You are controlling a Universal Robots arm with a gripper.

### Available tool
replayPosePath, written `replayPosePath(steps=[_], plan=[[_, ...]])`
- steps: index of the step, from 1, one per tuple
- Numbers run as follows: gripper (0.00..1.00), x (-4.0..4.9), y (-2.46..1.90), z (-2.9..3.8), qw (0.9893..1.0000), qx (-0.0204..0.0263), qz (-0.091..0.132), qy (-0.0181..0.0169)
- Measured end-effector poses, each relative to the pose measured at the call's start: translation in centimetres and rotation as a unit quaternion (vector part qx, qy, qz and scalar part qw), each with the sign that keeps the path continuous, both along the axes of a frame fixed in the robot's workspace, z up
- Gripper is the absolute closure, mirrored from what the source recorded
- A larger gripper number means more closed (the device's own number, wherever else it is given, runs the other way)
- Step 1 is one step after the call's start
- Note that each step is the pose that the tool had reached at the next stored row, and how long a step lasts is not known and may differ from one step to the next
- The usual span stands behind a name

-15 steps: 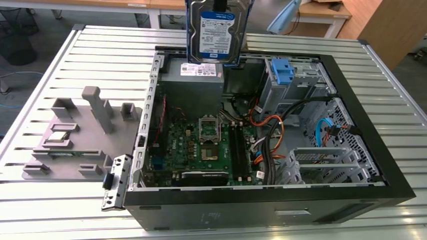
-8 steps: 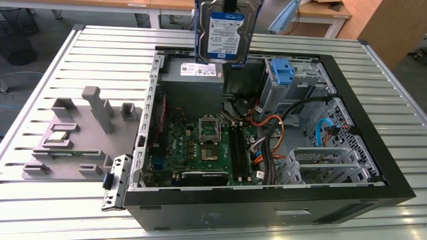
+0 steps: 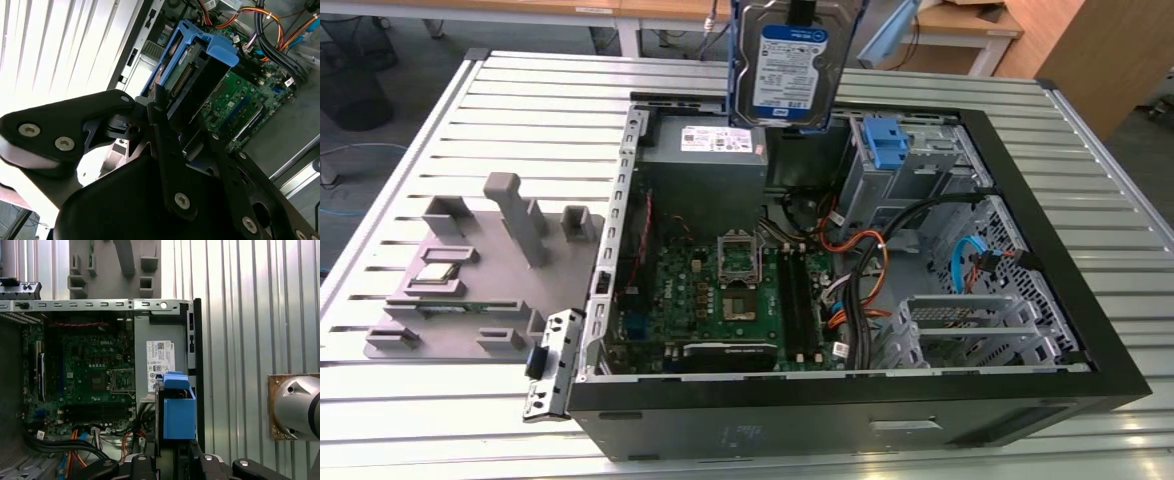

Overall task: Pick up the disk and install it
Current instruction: 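Pick up the disk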

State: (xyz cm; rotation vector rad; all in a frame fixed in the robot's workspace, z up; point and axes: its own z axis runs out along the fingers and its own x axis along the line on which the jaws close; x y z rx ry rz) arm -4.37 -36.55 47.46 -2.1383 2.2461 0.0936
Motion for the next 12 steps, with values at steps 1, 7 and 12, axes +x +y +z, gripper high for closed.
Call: replayPosePath(steps=[1, 7, 12], plan=[[0.65, 0.19, 0.00, 0.00, 1.0000, 0.0000, 0.000, 0.0000], [0.65, 0.63, 0.00, 0.00, 1.0000, 0.0000, 0.000, 0.0000], [0.65, 0.65, -0.09, 0.00, 1.0000, -0.0001, 0.000, 0.0000]])
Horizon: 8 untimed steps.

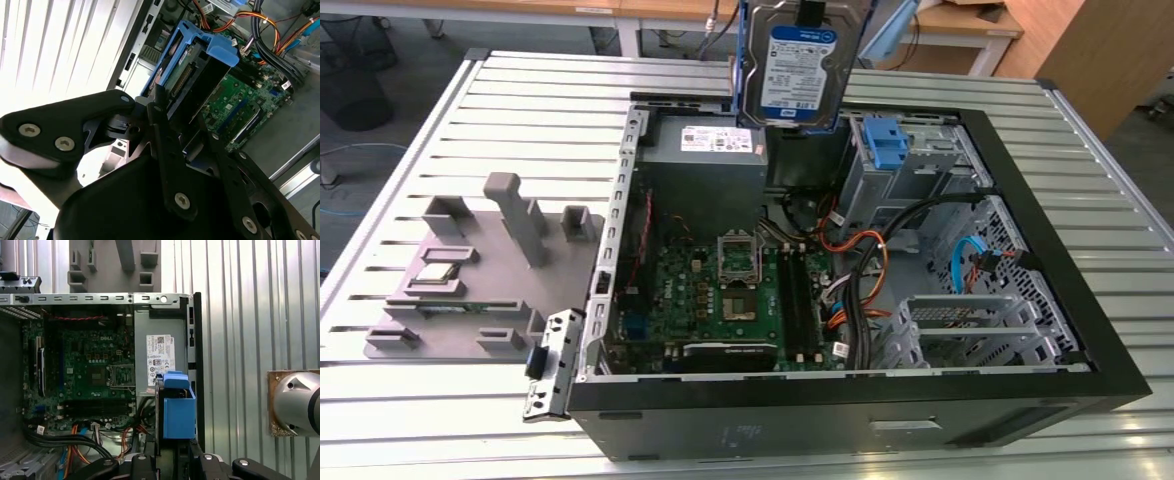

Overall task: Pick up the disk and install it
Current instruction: 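Pick up the disk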

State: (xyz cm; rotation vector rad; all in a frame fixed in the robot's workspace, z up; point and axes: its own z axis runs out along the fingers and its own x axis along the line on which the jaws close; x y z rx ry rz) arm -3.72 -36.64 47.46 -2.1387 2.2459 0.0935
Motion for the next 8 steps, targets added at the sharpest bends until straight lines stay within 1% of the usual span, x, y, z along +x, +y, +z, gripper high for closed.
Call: replayPosePath(steps=[4, 8], plan=[[0.65, -0.01, -0.36, -0.01, 1.0000, 0.0001, 0.000, 0.0000], [0.65, -0.01, -0.86, -0.01, 1.0000, 0.0001, 0.000, 0.0000]])
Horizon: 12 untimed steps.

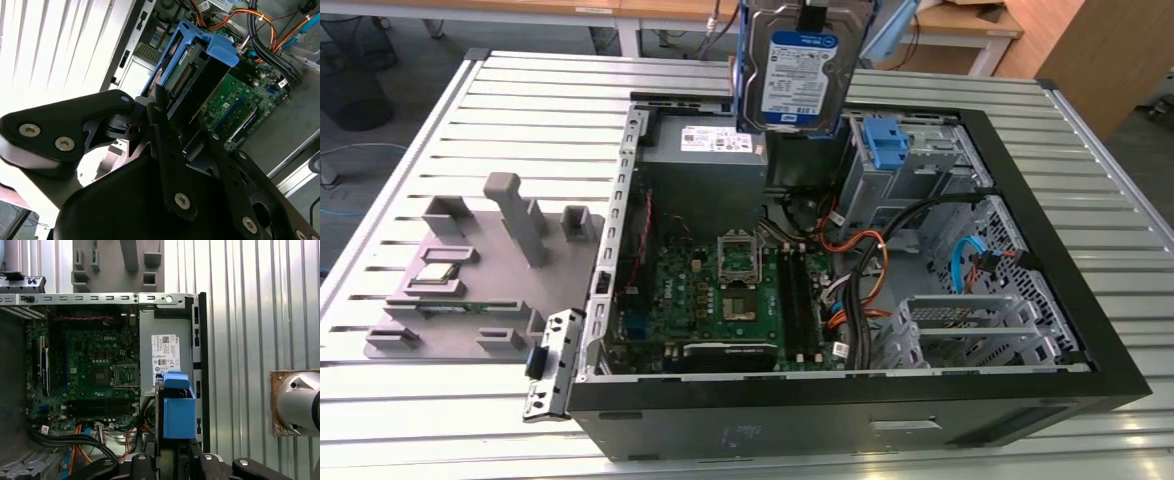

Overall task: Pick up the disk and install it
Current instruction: 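Pick up the disk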

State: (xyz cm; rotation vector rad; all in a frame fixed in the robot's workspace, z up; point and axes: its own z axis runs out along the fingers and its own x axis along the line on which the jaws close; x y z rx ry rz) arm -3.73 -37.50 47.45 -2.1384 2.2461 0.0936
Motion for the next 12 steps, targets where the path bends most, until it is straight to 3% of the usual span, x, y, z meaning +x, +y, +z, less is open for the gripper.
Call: replayPosePath(steps=[12], plan=[[0.65, 0.00, -2.02, -0.04, 1.0000, 0.0000, 0.000, 0.0000]])
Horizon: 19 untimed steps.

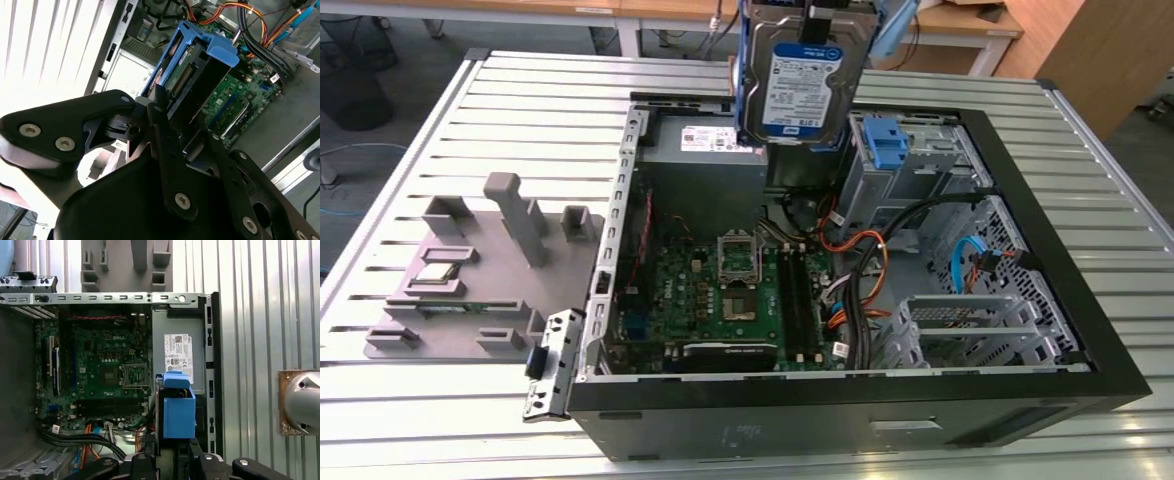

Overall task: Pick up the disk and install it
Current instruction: 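Pick up the disk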

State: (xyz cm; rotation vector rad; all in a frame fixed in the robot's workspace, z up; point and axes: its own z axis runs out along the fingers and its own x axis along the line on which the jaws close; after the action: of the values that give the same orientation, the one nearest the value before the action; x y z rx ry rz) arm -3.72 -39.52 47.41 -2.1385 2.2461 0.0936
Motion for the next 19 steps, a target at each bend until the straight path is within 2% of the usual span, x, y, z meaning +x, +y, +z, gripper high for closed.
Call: replayPosePath(steps=[8, 19], plan=[[0.65, 0.00, -1.68, -0.07, 1.0000, 0.0001, 0.000, 0.0000], [0.65, 0.00, -3.76, -0.13, 1.0000, 0.0001, 0.000, 0.0000]])
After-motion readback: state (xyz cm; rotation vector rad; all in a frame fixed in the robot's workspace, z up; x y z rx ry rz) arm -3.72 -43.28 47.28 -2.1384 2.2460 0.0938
